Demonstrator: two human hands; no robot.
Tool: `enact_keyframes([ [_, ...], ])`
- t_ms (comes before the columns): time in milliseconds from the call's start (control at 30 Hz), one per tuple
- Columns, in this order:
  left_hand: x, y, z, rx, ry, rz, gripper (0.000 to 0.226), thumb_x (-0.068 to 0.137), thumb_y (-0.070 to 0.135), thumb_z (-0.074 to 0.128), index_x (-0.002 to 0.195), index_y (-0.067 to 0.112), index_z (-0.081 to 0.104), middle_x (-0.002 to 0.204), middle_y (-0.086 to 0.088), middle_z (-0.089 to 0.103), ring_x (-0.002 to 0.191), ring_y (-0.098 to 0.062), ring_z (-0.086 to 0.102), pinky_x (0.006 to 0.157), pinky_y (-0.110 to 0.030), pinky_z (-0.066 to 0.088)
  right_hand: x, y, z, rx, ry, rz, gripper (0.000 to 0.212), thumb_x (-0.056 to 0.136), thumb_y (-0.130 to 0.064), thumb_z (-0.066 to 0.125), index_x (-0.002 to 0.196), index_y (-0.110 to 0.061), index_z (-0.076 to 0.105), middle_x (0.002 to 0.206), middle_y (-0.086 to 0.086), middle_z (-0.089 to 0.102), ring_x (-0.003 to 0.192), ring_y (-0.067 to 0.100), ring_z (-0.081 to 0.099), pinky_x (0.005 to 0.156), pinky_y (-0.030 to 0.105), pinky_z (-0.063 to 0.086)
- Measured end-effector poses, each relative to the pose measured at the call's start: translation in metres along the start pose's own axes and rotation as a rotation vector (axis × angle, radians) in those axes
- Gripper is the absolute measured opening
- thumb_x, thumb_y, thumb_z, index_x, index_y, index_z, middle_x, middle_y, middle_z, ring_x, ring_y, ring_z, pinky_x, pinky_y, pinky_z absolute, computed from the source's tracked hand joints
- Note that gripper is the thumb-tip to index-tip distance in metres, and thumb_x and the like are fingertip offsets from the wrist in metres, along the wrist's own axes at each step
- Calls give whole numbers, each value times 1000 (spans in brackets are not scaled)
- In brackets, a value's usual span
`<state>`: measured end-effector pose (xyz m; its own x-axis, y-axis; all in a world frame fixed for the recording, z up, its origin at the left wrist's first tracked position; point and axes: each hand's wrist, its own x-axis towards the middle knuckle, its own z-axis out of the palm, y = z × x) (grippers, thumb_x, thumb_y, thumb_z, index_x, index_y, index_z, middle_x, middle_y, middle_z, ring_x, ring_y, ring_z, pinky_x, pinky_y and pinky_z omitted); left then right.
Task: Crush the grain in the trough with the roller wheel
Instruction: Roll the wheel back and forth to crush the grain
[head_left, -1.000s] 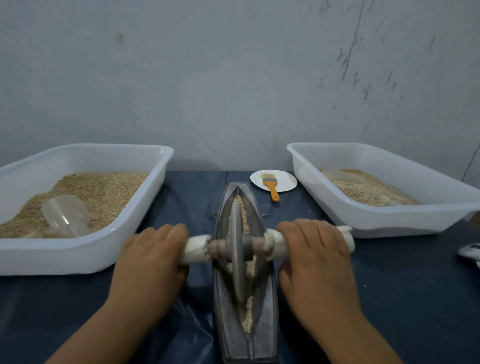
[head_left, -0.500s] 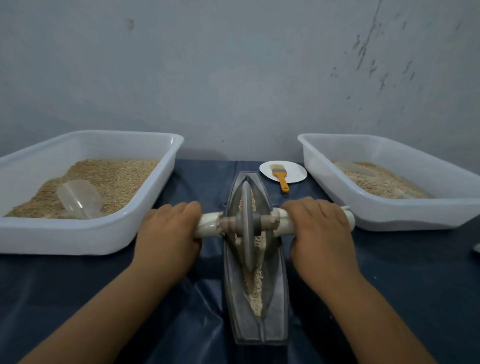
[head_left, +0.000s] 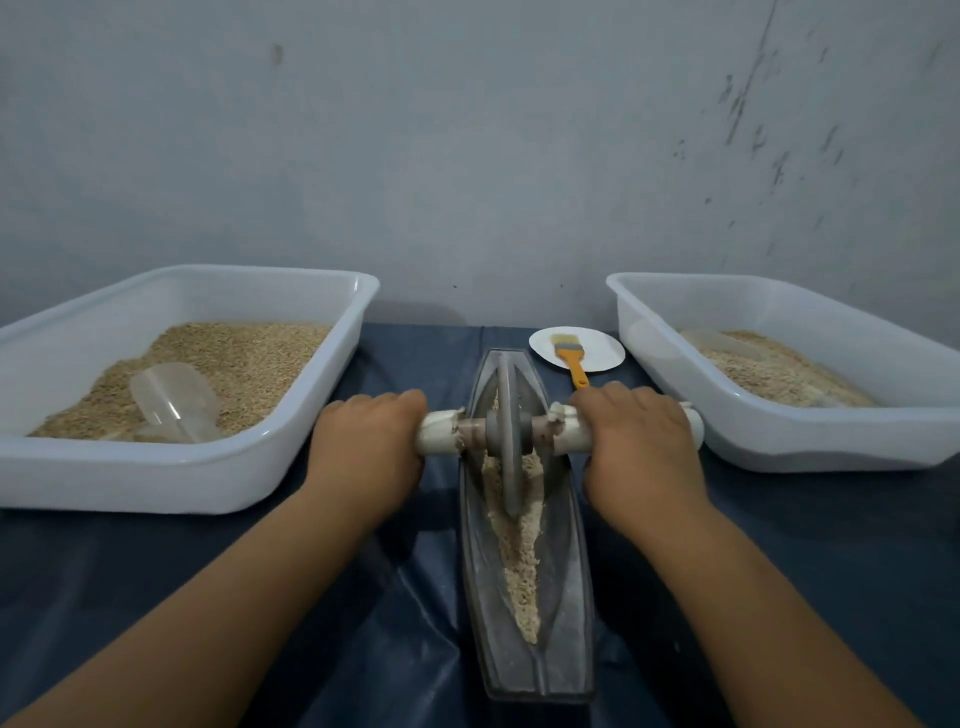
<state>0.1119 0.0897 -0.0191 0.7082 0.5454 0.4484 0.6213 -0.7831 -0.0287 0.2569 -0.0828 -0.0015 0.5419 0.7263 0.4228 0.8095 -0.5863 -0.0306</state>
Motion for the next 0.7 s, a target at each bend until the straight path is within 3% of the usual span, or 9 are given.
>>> enact_keyframes([
  [133, -38, -2, -6, -81, 172, 120, 37, 58, 14, 76, 67, 21, 41, 55, 6, 42, 49, -20, 39, 50, -30, 26, -45, -1, 1, 103, 196, -29, 39, 64, -6, 66, 97, -25, 59, 87, -5, 50, 83, 22, 46, 76, 35, 31],
  [233, -48, -3, -11, -84, 241, 182, 39, 52, 10, 76, 63, 19, 40, 52, 5, 39, 45, -21, 35, 48, -29, 24, -63, 5, 3, 118, 272, -56, 40, 60, -10, 68, 94, -28, 59, 84, -7, 50, 79, 21, 46, 74, 35, 29],
  [333, -30, -1, -8, -47, 202, 171, 35, 57, 16, 75, 63, 21, 41, 52, 4, 43, 46, -22, 39, 48, -30, 27, -43, 11, 8, 84, 166, -29, 41, 60, -6, 72, 92, -29, 60, 81, -8, 50, 74, 18, 42, 70, 33, 27],
  [433, 6, 2, 1, 19, 108, 115, 24, 74, 24, 66, 72, 25, 42, 62, 7, 46, 59, -20, 48, 57, -31, 34, -1, 15, 17, -29, 33, 7, 25, 77, -16, 64, 94, -31, 53, 81, -10, 41, 75, 16, 34, 70, 32, 23],
  [500, 23, 0, 7, 22, 37, 68, 17, 81, 28, 60, 78, 28, 43, 69, 8, 47, 66, -18, 49, 62, -30, 34, 23, 12, 19, -95, -1, 19, 16, 82, -19, 60, 92, -29, 52, 79, -7, 42, 75, 18, 38, 69, 33, 24],
  [600, 24, -1, 10, -14, 2, 24, 12, 83, 29, 58, 83, 28, 47, 70, 8, 48, 69, -18, 52, 62, -29, 36, 38, 6, 15, -127, -30, 38, 12, 84, -19, 58, 89, -29, 52, 86, -4, 58, 76, 20, 42, 69, 33, 28],
  [700, 1, -3, 6, -29, 37, 44, 21, 78, 30, 63, 77, 28, 42, 66, 8, 45, 64, -18, 51, 59, -29, 35, 18, 5, 9, -178, 7, -9, 22, 83, -25, 60, 82, -30, 39, 76, -7, 46, 71, 18, 35, 68, 33, 25],
])
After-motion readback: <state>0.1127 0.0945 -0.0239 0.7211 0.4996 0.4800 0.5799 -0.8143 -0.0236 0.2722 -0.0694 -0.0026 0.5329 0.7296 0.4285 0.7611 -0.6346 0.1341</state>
